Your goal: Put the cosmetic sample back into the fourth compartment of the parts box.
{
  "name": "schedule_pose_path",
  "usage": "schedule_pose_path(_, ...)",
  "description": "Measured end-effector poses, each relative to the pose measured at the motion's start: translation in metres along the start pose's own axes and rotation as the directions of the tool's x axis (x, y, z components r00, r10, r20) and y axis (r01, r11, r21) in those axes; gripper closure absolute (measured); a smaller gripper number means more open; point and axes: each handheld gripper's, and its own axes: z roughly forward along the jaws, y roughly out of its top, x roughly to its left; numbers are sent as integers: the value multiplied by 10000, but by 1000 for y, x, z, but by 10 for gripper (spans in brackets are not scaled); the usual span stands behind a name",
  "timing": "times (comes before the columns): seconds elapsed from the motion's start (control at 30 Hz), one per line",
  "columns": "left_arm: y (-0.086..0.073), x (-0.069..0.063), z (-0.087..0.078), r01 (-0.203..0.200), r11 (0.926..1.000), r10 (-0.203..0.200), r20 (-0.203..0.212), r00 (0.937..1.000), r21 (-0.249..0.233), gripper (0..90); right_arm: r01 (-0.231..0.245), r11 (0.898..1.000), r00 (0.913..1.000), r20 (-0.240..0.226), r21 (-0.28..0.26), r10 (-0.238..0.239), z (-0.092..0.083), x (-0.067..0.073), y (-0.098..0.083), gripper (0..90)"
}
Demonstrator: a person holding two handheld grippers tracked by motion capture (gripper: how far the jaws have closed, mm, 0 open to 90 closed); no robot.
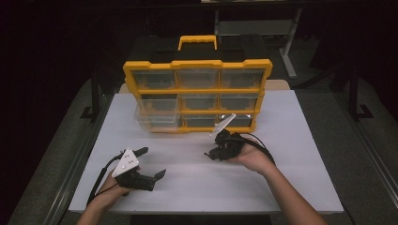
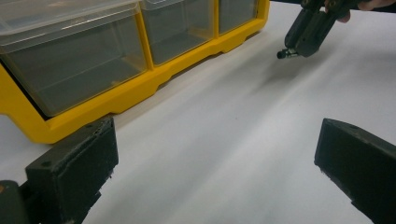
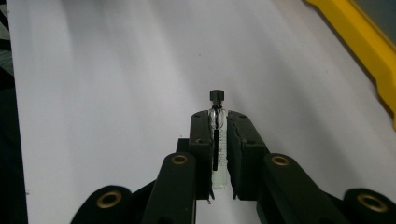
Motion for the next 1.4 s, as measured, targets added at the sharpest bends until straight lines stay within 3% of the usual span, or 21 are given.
schedule_pose_path(0.3,0,0,0,30,10000,-30,-4,10000,13,0,467,9985,9989,39,-274,-466,-9,-2,12,795)
schedule_pose_path(0.33,0,0,0,7,10000,-7,-12,10000,2,0,286,9993,9996,-41,-233,-287,-11,-1,14,795)
schedule_pose_path(0.47,0,0,0,15,10000,-15,-20,10000,9,0,341,9992,9994,-53,-216,-342,-16,0,22,795)
schedule_pose_path(0.53,0,0,0,15,10000,-15,-18,10000,8,0,560,9978,9984,-40,-343,-561,-18,-1,25,795)
schedule_pose_path(1.0,0,0,0,34,10000,-34,-1,10000,29,0,586,9967,9983,14,-564,-586,-35,-2,49,797)
schedule_pose_path(1.4,0,0,1,41,10000,-41,16,10000,21,0,924,9929,9957,70,-753,-921,-47,-3,67,797)
